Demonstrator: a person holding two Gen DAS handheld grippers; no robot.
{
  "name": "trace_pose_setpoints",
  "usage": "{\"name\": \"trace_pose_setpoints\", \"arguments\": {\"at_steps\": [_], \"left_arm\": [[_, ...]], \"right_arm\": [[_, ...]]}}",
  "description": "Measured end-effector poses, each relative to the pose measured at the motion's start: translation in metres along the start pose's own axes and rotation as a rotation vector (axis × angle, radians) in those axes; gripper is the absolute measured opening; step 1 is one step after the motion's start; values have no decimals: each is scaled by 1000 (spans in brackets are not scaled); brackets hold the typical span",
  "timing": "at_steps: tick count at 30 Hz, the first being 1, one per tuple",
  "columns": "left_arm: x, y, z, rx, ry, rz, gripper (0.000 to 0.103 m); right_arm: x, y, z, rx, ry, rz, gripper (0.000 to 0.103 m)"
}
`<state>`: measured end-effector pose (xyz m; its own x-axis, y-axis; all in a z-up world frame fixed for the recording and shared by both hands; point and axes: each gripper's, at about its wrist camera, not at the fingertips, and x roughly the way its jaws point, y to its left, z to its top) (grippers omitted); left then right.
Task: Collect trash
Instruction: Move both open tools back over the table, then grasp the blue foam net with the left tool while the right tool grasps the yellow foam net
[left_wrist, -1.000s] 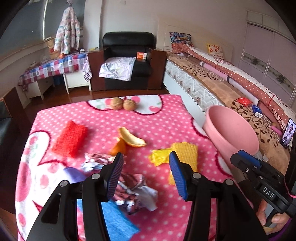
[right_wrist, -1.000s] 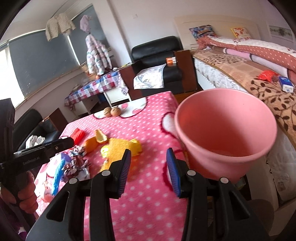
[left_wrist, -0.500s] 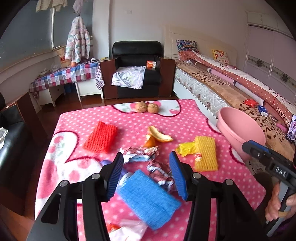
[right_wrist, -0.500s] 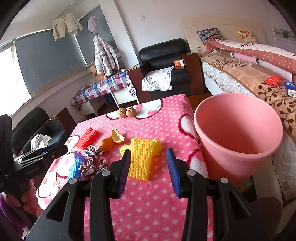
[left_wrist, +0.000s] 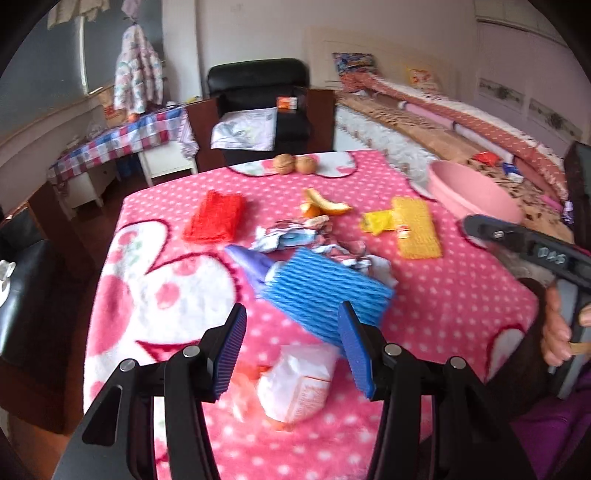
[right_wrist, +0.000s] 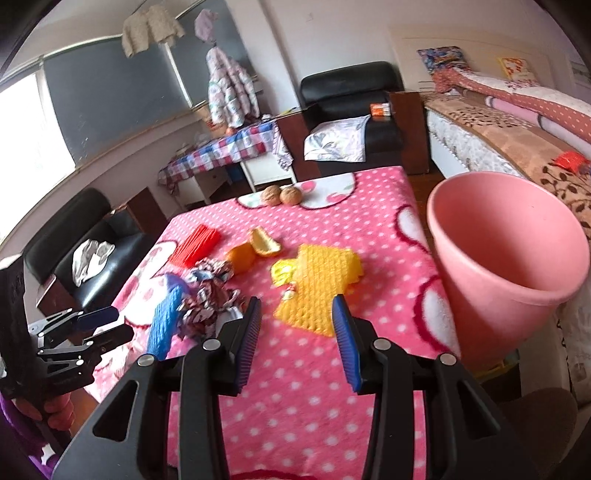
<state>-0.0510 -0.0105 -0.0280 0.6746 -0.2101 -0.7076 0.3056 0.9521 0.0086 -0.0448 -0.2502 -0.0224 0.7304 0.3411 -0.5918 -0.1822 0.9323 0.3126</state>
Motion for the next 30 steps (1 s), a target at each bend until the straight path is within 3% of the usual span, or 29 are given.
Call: {"name": "trace_pose_setpoints", "arguments": {"at_steps": [6, 10, 13, 15, 20, 24, 30], "left_arm": [[0, -30, 1, 107, -11, -99, 57], [17, -52, -2, 189, 8, -40, 57], [26, -53, -3, 192, 14, 6, 57], [28, -46, -2, 168, 19, 4, 51], [33, -18, -1, 49, 42, -13, 7], [30, 3, -1, -43, 26, -28, 2], [25, 14, 1, -74, -4, -22, 0]], "right_arm": [[4, 6, -3, -11, 22, 3, 40], [5, 3, -4, 4, 32, -3, 40], [6, 0, -5, 11, 41, -9, 40], [7, -1, -6, 16, 46, -11, 40], [14, -4, -6, 38, 72, -4, 40], [19, -5, -6, 48, 83, -7, 40], [27, -11, -6, 67, 96, -26, 40]]}}
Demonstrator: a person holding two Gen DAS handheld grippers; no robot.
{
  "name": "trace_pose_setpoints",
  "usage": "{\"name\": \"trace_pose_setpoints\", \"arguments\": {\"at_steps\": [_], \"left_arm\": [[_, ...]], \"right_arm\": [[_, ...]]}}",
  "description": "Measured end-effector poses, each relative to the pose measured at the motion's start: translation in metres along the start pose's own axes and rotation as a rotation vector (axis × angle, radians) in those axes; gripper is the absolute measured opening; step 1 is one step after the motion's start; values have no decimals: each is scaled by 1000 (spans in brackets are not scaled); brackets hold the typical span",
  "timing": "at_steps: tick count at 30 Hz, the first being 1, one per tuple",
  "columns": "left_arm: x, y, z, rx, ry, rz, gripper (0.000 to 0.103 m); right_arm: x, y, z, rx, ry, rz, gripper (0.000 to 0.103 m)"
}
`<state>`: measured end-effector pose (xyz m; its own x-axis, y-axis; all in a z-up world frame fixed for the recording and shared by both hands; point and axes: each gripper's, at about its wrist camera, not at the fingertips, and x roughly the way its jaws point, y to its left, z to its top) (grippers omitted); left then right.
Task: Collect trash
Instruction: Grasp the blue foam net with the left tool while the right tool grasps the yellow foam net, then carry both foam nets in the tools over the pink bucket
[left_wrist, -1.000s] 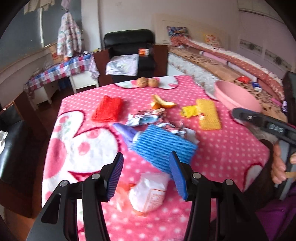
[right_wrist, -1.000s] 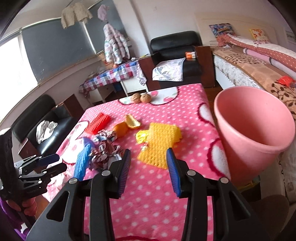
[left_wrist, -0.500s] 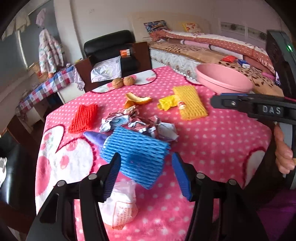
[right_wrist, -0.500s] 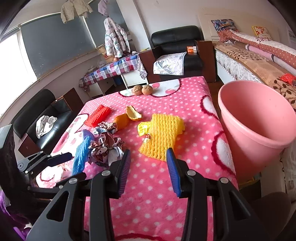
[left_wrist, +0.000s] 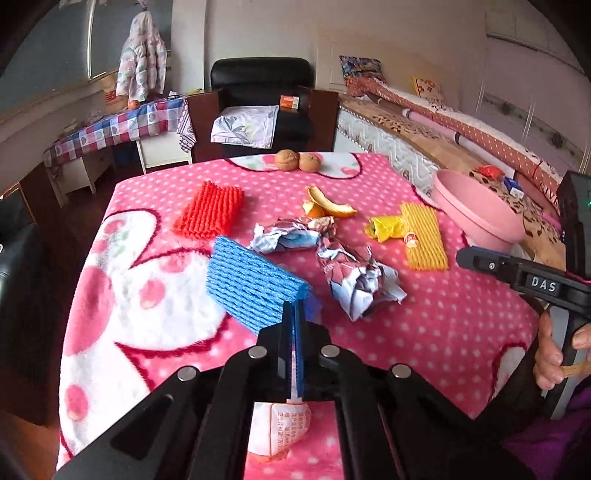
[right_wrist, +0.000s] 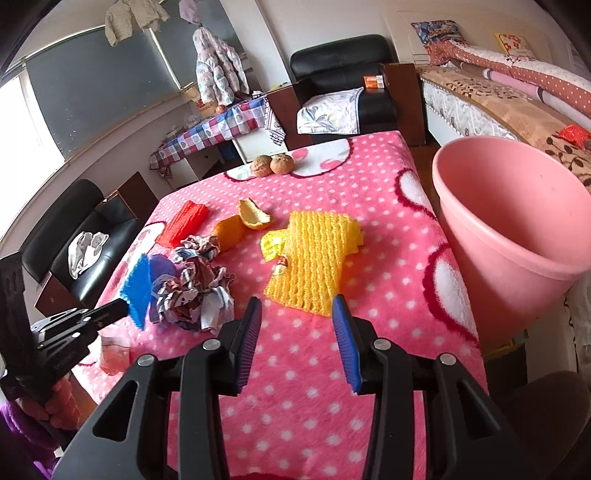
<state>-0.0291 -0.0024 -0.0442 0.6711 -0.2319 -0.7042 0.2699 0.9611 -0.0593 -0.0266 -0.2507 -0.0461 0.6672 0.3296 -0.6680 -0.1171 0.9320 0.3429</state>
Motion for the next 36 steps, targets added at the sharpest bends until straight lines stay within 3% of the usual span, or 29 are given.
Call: {"name": "trace_pose_setpoints", "arguments": {"at_steps": [9, 15, 20, 27, 36], "left_arm": [[-25, 12, 15, -37, -92, -23, 0], [-40, 13, 29, -46, -147, -49, 0], [-39, 6, 35, -36, -149, -60, 0], [-38, -14, 46, 5, -166, -94, 0], [-28, -66, 77, 73, -206, -228, 0]], "right_arm": [[18, -13, 16, 37, 8, -27, 40], [41, -16, 20, 68, 74, -23, 40], [43, -19, 20, 86, 88, -14, 10], [13, -24, 25, 77, -16, 6, 9], [-28, -52, 36, 138, -133, -21, 9]]}}
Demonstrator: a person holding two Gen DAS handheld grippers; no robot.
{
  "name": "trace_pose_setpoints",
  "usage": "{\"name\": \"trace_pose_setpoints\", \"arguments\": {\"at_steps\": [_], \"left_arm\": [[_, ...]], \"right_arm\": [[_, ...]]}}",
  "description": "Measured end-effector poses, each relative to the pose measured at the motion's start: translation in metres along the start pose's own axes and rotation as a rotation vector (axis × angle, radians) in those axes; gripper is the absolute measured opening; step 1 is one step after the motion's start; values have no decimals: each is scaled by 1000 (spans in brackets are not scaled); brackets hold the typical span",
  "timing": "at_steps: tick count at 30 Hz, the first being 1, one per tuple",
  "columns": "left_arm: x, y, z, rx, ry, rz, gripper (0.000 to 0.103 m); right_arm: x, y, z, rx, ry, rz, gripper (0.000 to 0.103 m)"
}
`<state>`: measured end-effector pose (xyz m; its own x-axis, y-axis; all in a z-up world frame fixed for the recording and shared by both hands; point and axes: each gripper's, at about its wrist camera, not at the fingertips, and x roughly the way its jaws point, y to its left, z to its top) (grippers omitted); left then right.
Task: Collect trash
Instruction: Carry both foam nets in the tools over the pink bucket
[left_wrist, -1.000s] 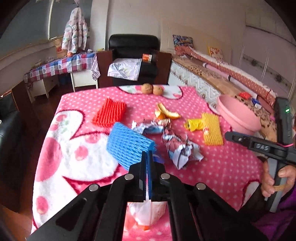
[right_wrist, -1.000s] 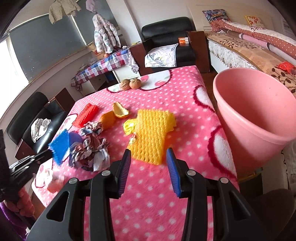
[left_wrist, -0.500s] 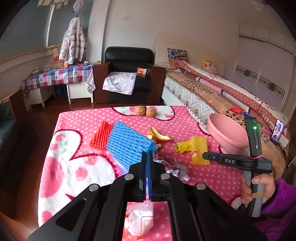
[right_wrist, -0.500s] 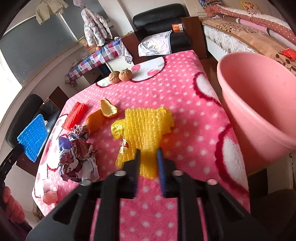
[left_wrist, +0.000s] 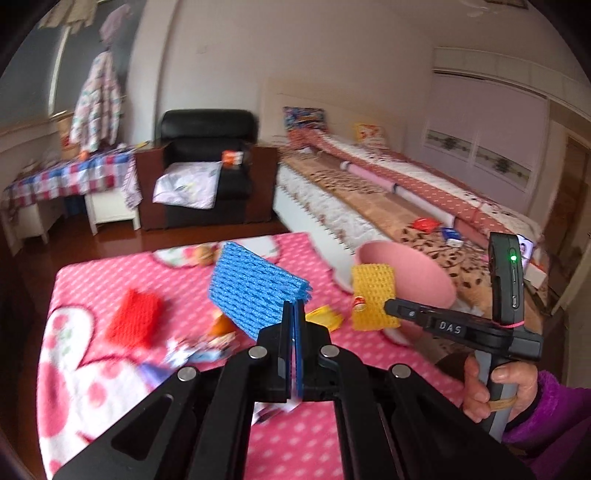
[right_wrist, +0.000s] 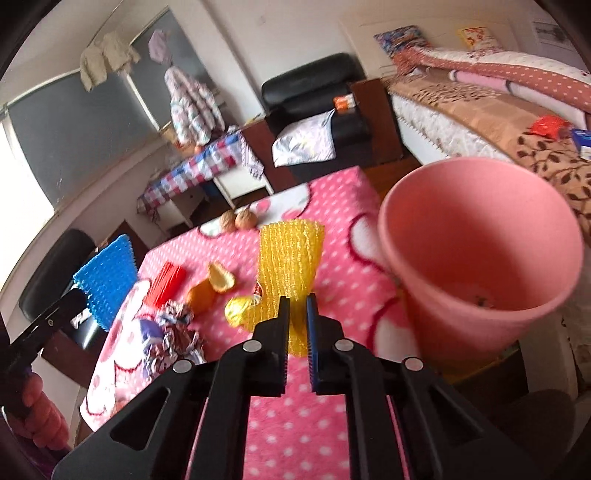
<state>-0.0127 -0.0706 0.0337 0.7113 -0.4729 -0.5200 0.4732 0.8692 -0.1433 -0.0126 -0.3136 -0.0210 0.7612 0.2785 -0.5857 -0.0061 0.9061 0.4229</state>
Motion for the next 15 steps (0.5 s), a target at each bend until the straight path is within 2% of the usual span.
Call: {"name": "trace_pose_setpoints", "arguments": {"at_steps": [15], "left_arm": [[84, -118, 43, 165, 18, -240, 0]], "right_arm": [[-40, -79, 19, 93, -147, -189, 9]]}}
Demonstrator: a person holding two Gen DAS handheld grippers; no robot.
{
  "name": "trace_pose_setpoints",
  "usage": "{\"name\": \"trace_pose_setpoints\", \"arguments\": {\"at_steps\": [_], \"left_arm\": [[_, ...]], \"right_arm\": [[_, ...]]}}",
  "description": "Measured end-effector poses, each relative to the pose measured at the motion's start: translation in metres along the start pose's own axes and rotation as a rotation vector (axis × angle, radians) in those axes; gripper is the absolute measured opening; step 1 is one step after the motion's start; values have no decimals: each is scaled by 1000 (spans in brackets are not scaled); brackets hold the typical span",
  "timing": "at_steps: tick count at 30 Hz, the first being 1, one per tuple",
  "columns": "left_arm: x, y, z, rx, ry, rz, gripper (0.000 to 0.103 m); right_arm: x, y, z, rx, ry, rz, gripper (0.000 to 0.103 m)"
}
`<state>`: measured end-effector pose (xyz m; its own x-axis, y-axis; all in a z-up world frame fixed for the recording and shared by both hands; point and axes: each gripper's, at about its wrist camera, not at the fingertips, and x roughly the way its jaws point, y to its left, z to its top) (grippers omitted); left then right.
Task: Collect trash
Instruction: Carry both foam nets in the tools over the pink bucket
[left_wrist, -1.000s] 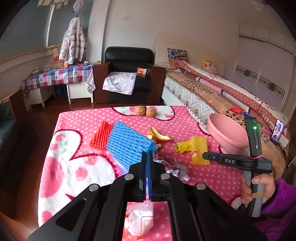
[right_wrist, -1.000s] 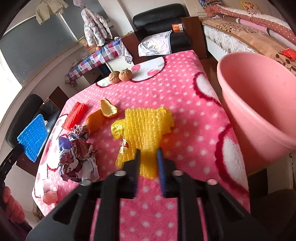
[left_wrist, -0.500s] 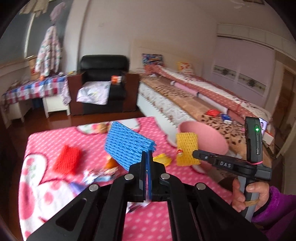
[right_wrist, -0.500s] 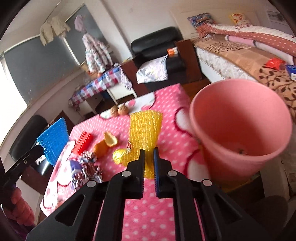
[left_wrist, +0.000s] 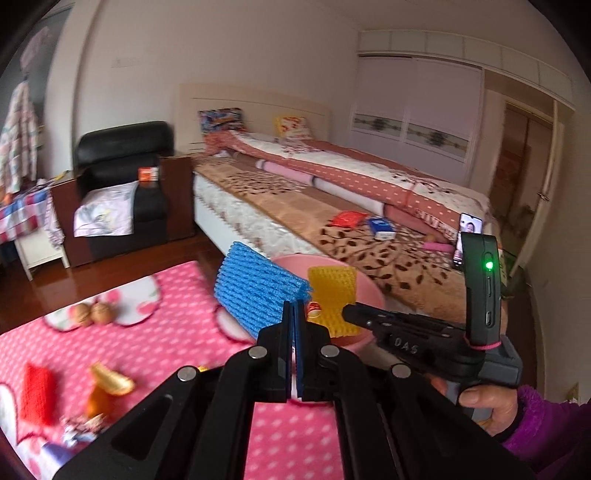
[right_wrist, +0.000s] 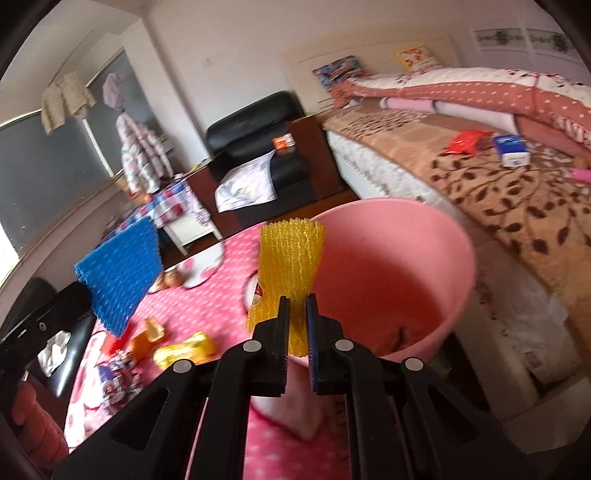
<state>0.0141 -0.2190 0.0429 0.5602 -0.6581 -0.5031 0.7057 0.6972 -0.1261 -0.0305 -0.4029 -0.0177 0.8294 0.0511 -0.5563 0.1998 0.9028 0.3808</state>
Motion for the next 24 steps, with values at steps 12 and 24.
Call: {"name": "trace_pose_setpoints", "arguments": {"at_steps": [12, 24], "left_arm": [[80, -22, 15, 33, 84, -41, 0], [117, -14, 5, 8, 158, -27, 0]], "right_arm": [[21, -38, 9, 20, 2, -73, 9], [40, -50, 8, 39, 37, -74, 9]]}}
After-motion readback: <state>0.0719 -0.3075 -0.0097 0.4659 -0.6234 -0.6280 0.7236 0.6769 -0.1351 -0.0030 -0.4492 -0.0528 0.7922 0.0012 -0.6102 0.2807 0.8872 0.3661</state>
